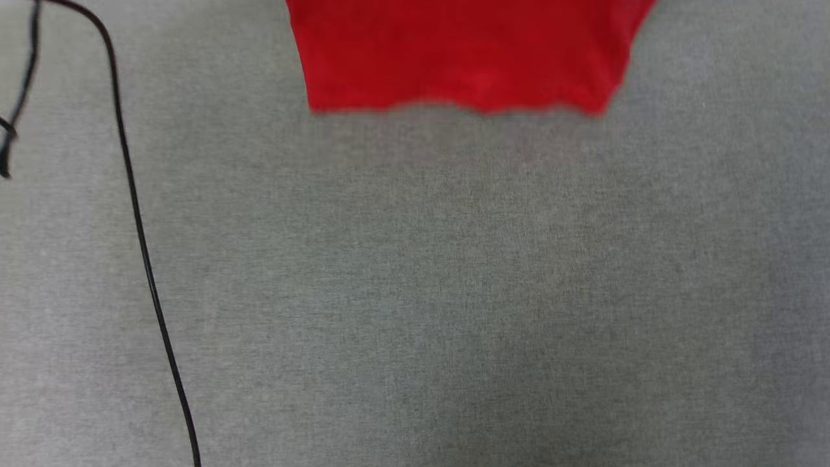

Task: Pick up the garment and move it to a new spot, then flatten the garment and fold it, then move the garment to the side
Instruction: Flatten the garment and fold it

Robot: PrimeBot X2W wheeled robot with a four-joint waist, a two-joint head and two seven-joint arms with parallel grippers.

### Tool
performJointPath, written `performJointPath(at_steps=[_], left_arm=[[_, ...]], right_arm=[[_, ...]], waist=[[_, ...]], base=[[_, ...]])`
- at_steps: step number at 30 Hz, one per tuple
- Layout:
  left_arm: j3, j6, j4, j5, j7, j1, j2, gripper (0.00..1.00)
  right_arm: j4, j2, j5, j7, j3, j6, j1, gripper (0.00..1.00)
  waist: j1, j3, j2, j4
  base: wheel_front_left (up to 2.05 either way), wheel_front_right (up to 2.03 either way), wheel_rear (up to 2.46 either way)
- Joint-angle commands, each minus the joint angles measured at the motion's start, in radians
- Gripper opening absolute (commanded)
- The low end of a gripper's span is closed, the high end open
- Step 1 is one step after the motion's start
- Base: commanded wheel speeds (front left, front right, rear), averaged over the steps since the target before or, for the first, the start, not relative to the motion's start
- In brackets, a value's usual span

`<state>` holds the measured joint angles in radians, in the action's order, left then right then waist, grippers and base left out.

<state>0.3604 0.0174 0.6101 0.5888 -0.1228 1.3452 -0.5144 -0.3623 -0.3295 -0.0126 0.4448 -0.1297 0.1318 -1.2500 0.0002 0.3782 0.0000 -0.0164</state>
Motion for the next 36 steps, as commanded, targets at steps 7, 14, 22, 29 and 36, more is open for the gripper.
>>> performJointPath(at_steps=[7, 14, 22, 29, 36], left_arm=[[-0.031, -0.035, 0.062, 0.0, -0.084, 0.121, -0.014, 0.0], [-0.032, -0.065, 0.118, 0.009, -0.113, 0.142, -0.001, 0.0], [-0.018, -0.113, 0.239, 0.027, -0.136, 0.095, 0.055, 0.0], [-0.033, -0.14, 0.291, 0.054, -0.144, -0.012, 0.104, 0.0], [-0.136, -0.145, 0.147, 0.045, -0.143, -0.323, 0.126, 0.0]], right_arm=[[-0.078, 0.044, 0.036, -0.09, 0.021, -0.002, -0.183, 0.0], [-0.144, 0.079, 0.032, -0.132, 0.049, -0.002, -0.226, 0.0], [-0.299, 0.131, 0.002, -0.222, 0.055, -0.002, -0.191, 0.0], [-0.407, 0.157, -0.056, -0.321, 0.078, -0.002, -0.053, 0.0], [-0.377, 0.174, -0.126, -0.417, 0.098, -0.002, 0.211, 0.0]], waist=[[-0.0002, 0.127, 0.0, -0.028], [-0.0002, 0.215, 0.0, -0.028], [-0.0002, 0.279, 0.0, -0.02], [-0.0002, 0.264, 0.0, -0.009], [-0.0002, 0.172, 0.0, -0.006]], base=[[0.0, 0.0, 0.0], [0.0, 0.0, 0.0], [0.0, 0.0, 0.0], [0.0, 0.0, 0.0], [0.0, 0.0, 0.0]])
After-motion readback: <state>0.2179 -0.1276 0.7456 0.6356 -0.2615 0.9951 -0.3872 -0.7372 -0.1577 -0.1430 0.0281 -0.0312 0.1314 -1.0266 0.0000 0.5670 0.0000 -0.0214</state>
